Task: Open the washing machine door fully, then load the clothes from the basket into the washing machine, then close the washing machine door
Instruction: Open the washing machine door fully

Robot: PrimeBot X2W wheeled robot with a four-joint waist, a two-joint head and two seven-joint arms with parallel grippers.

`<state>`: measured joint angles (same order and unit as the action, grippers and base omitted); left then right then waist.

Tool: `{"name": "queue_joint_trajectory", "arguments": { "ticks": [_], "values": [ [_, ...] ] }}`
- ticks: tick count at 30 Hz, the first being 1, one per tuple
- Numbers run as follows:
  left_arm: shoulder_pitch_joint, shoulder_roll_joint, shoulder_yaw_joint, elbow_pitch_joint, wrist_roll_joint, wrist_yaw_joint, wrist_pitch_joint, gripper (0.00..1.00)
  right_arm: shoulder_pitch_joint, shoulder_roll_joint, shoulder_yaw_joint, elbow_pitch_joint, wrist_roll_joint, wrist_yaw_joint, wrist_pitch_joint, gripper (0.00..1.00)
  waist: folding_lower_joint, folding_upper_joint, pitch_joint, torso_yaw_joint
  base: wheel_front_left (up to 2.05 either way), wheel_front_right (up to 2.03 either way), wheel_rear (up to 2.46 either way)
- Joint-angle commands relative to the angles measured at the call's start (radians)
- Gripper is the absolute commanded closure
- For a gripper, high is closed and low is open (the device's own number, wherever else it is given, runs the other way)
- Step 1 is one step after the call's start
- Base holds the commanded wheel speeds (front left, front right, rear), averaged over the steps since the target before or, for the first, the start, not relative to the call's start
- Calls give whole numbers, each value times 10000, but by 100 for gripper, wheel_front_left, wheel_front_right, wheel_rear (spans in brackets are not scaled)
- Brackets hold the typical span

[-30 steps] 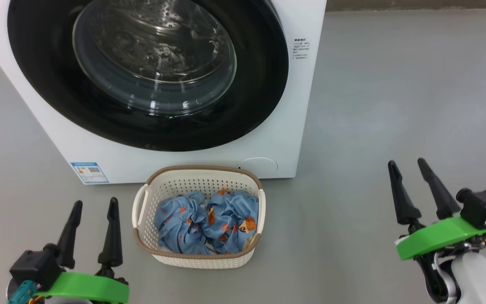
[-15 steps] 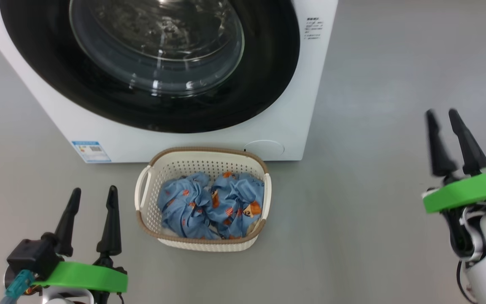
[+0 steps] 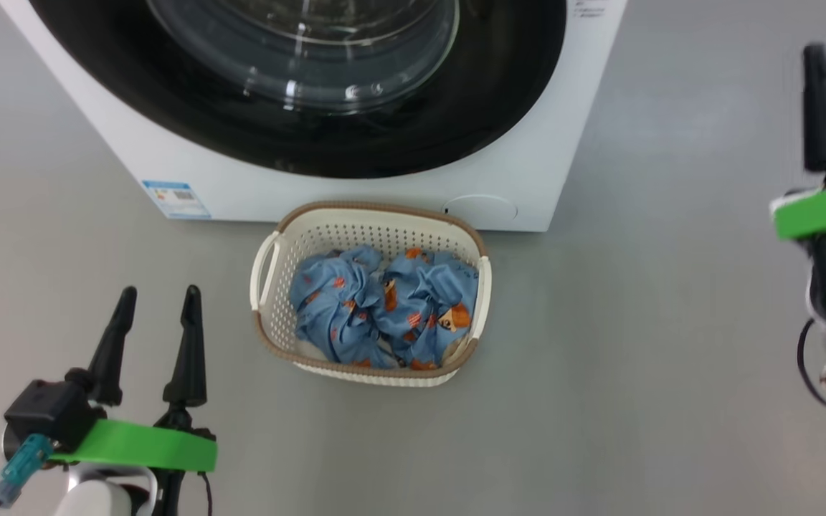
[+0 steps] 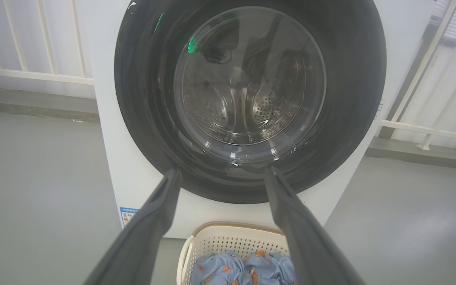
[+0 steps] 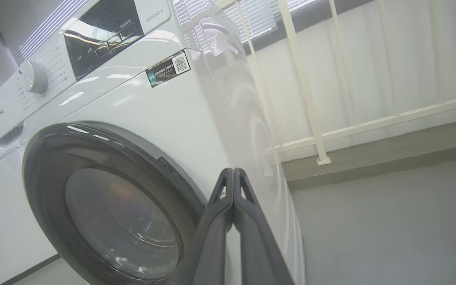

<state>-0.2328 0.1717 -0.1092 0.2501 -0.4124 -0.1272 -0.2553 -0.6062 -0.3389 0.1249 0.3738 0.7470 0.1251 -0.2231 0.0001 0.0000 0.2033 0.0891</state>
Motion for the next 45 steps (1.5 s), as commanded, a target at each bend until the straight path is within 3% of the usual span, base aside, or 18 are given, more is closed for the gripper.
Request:
{"name": "queue_joint_trajectory", "arguments": {
  "ticks": [1, 12, 20, 24, 37, 45],
  "values": [
    [-450, 305, 249, -362, -106, -33, -64, 0, -404, -240, 184, -312, 720, 56, 98, 100, -1, 0, 319, 261, 0, 0, 0],
    [-900, 338, -94, -459, -265, -34, -65, 0, -2104, -626, 137, 287, 4371, 56, 1452, 100, -1, 0, 1114, 770, 0, 0, 0],
    [-1195, 285, -177, -541, -401, -34, -65, 0, -3532, -867, 272, 1442, 5560, 56, 2463, 100, -1, 0, 1794, 1229, 0, 0, 0],
    [-1315, 207, -217, -508, -460, -34, -65, 0, -4289, -787, 465, 1776, 6381, 56, 3545, 100, -1, 0, 2054, 1437, 0, 0, 0],
    [-1491, 0, -205, -381, -546, -34, -65, 0, -5961, -856, 1042, 2381, 7189, 56, 5544, 100, -1, 0, 2473, 1754, 0, 0, 0],
    [-1527, -124, -189, -420, -629, -34, -65, 0, -6542, -907, 1297, 3077, 7144, 56, 6014, 100, -1, 0, 2746, 1924, 0, 0, 0]
  ]
}}
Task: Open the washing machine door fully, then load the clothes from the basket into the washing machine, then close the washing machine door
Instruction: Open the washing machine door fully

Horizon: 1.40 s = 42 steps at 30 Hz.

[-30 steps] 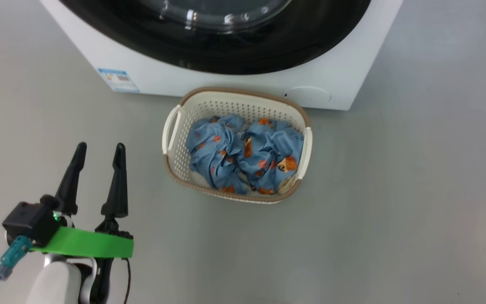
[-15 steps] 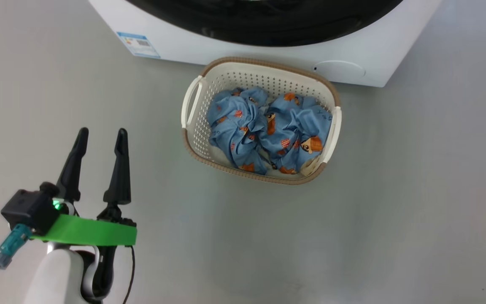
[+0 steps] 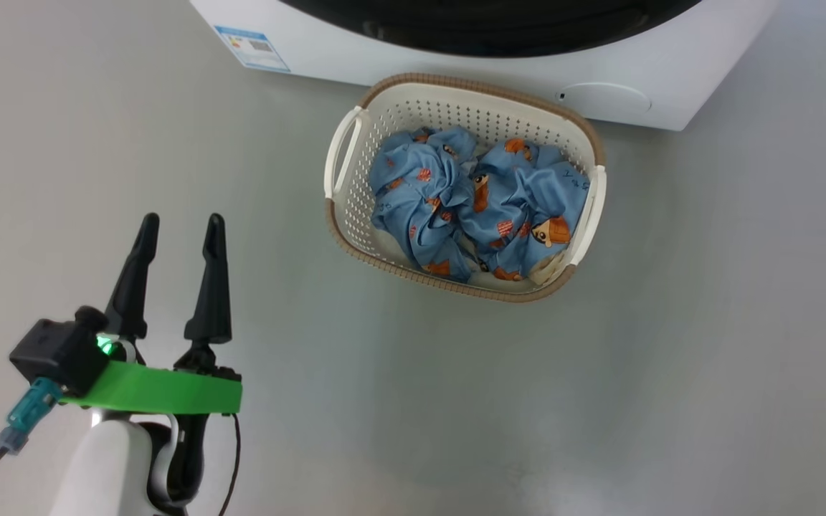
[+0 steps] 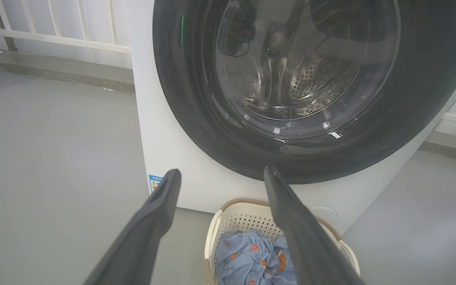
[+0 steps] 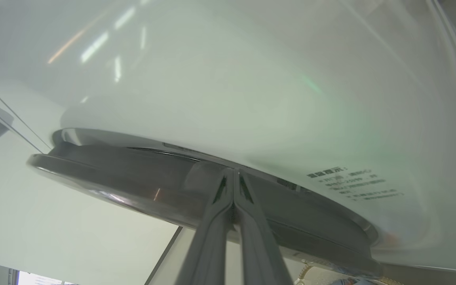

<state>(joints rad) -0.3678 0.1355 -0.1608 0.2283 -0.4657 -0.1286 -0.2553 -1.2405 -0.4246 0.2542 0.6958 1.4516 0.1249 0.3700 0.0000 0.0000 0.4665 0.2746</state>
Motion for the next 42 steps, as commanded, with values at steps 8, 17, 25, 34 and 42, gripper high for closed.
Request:
{"name": "queue_joint_trajectory", "arguments": {
  "ticks": [8, 17, 25, 34, 42],
  "values": [
    [-280, 185, 334, -213, -167, -21, -65, 0, -482, -58, 70, 222, 202, 58, 411, 100, 0, 0, 439, 220, 0, 0, 0],
    [-367, 73, 310, -185, -221, -21, -65, 0, -771, 81, 174, 687, 358, 58, 864, 100, 0, 0, 607, 412, 0, 0, 0],
    [-393, -2, 314, -116, -233, -21, -65, 0, -866, 340, 315, 1089, 549, 58, 1407, 100, 0, 0, 595, 504, 0, 0, 0],
    [-251, 10, 437, -12, -146, -21, -65, 0, -211, 513, 409, 1066, 859, 58, 1995, 100, 0, 0, 124, 343, 0, 0, 0],
    [9, 84, 422, 87, -4, -21, -65, 0, 877, 705, 662, 918, 1051, 58, 2583, 100, 0, 0, -586, 156, 0, 0, 0]
  ]
}}
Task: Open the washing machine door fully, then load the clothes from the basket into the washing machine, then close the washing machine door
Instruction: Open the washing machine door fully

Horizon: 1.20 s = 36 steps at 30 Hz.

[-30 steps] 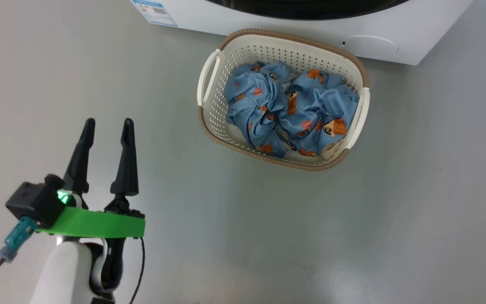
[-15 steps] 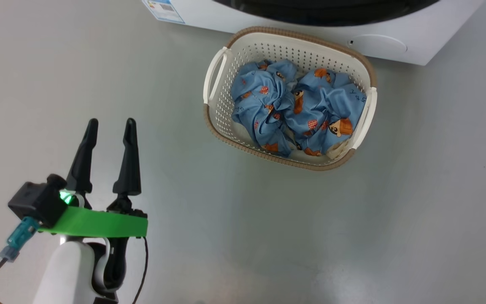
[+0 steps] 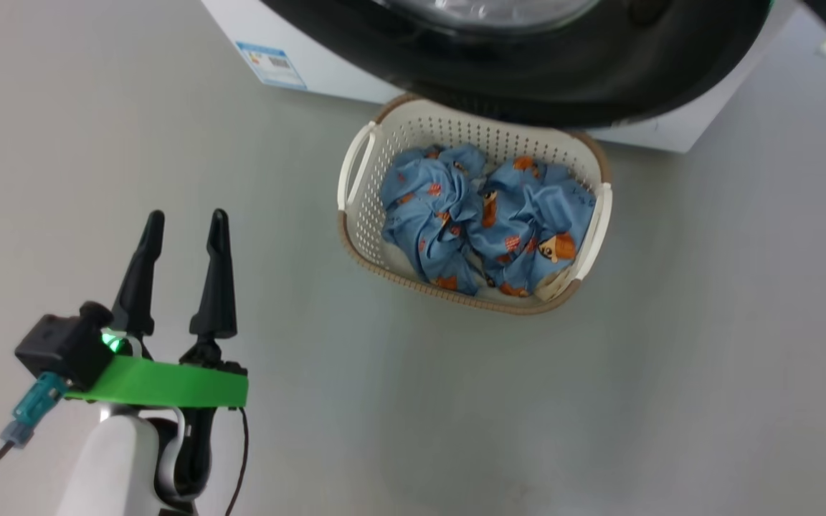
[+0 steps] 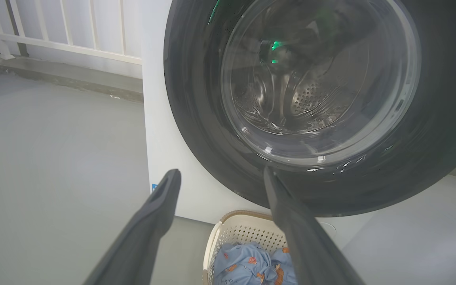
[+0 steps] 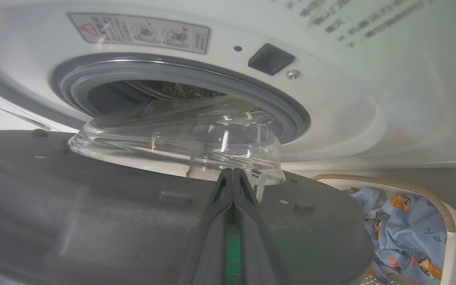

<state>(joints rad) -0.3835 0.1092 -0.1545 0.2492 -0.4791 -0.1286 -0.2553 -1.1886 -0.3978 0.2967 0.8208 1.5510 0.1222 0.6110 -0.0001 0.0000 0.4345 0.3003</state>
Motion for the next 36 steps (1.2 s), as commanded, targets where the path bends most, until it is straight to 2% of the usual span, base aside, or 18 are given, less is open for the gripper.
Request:
{"name": "queue_joint_trajectory", "arguments": {
  "ticks": [1, 19, 27, 36],
  "values": [
    [201, 366, 369, -110, 151, -21, -65, 0, 491, 455, 244, -382, 81, 85, 191, 100, 1, 0, -356, -117, 0, 0, 0],
    [1032, 479, 500, 140, 450, -21, -65, 0, 3127, 724, -70, -1575, 909, 85, 651, 100, 1, 0, -2067, -139, 0, 0, 0],
    [1305, 451, 537, 230, 549, -21, -65, 0, 4257, 839, -232, -2011, 1165, 85, 866, 100, 1, 0, -2552, 143, 0, 0, 0],
    [1607, 453, 669, 333, 633, -21, -65, 0, 5227, 1383, -433, -2423, 1387, 85, 1036, 100, 1, 0, -3038, 573, 0, 0, 0]
  ]
}}
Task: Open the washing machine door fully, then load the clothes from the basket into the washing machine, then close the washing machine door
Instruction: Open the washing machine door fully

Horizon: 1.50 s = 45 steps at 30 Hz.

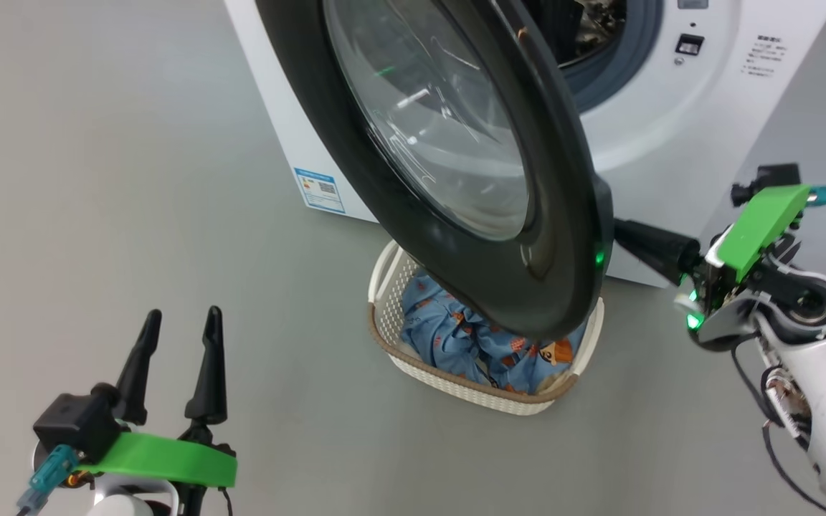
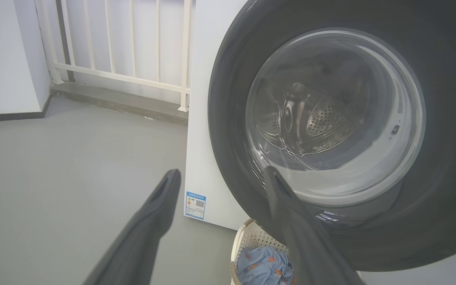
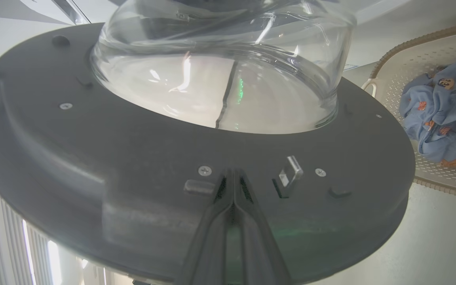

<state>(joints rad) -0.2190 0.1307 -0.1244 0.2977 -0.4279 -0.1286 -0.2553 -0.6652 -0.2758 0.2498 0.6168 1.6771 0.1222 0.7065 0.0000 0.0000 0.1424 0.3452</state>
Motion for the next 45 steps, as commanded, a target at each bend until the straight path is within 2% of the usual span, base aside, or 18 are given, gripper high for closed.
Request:
{"name": "queue_joint_trajectory", "arguments": {
  "ticks": [1, 32, 45],
  "values": [
    [-18, 239, 381, -145, 131, -21, -65, 0, 55, 210, 18, -414, 133, 85, 103, 100, 0, 0, -153, 172, 0, 0, 0],
    [380, 146, 509, 153, 414, -21, -65, 0, 1562, 1742, -625, -604, 438, 85, 1071, 100, 0, 0, -1177, 1759, 0, 0, 0],
    [501, 73, 865, -67, 523, -19, -65, 0, 1169, 2140, -435, -327, 240, 85, 1286, 100, 0, 0, -1026, 1892, 0, 0, 0]
  ]
}}
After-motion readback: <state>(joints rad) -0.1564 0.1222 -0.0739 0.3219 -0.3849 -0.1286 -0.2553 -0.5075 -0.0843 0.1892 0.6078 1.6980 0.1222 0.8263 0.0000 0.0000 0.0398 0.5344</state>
